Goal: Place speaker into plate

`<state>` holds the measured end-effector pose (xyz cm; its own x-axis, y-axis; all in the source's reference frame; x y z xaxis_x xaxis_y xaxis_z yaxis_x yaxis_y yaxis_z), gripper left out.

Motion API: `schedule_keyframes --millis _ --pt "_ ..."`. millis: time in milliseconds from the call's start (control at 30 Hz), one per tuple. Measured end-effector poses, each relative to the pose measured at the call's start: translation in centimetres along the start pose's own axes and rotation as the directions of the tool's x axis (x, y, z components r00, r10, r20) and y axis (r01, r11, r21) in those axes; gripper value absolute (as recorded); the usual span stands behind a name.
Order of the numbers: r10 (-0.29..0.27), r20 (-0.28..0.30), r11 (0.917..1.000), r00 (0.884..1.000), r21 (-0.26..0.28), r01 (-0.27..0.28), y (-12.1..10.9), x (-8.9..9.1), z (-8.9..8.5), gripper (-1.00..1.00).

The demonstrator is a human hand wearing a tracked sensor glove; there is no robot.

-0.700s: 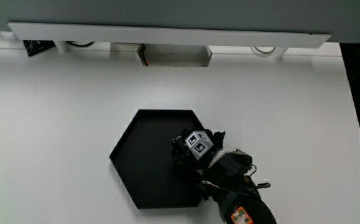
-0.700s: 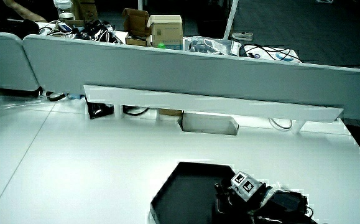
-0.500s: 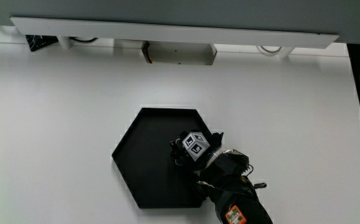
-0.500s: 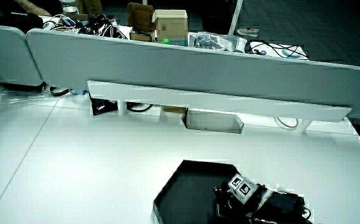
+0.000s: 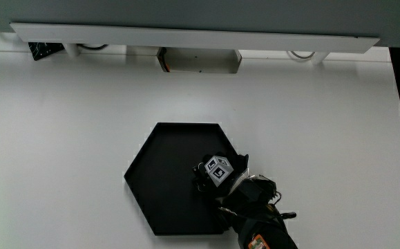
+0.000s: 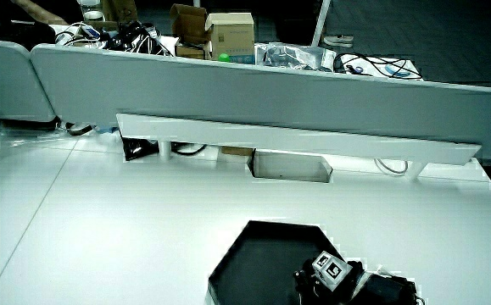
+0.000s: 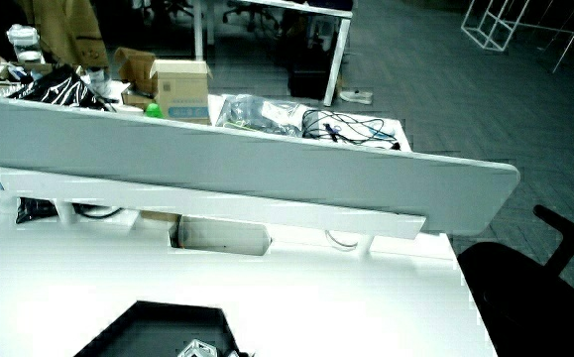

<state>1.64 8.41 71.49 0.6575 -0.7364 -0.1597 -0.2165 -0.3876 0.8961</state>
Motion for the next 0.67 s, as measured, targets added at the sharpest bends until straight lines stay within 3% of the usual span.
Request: schedule_keyframes --millis 33,67,100,200,300,400,433,533,567,667 --pt "0.029 -0.015 0.9995 0.999 -0.011 -0.029 -0.2 0.0 -0.1 -0.27" --pt "0.039 -0.033 0.9992 0.999 0.011 -0.039 -0.1 0.0 -0.4 -0.36" --pt "0.012 -0.024 0.9999 1.0 0.013 -0.011 -0.3 0.2 -0.6 -0.45" --pt "-0.017 -0.082 0.9971 0.996 0.073 0.023 -1.4 1.1 -0.9 -0.73" --pt "-0.045 -0.212 0.9768 0.976 0.195 0.087 -3.8 2.6 -1.9 -1.0" --pt "-0.068 -0.348 0.9413 0.935 0.288 0.176 -6.1 4.3 -3.4 -1.0" --pt "-0.024 -0.387 0.9375 0.922 0.311 0.155 -6.4 4.4 -4.2 -1.0" --pt "0.01 -0.468 0.9318 0.884 0.325 0.162 -7.4 4.9 -6.1 -1.0" --pt "-0.003 -0.479 0.9447 0.878 0.286 0.16 -6.6 4.9 -7.5 -1.0" --pt "0.032 -0.582 0.933 0.813 0.309 0.184 -7.9 5.5 -8.7 -1.0"
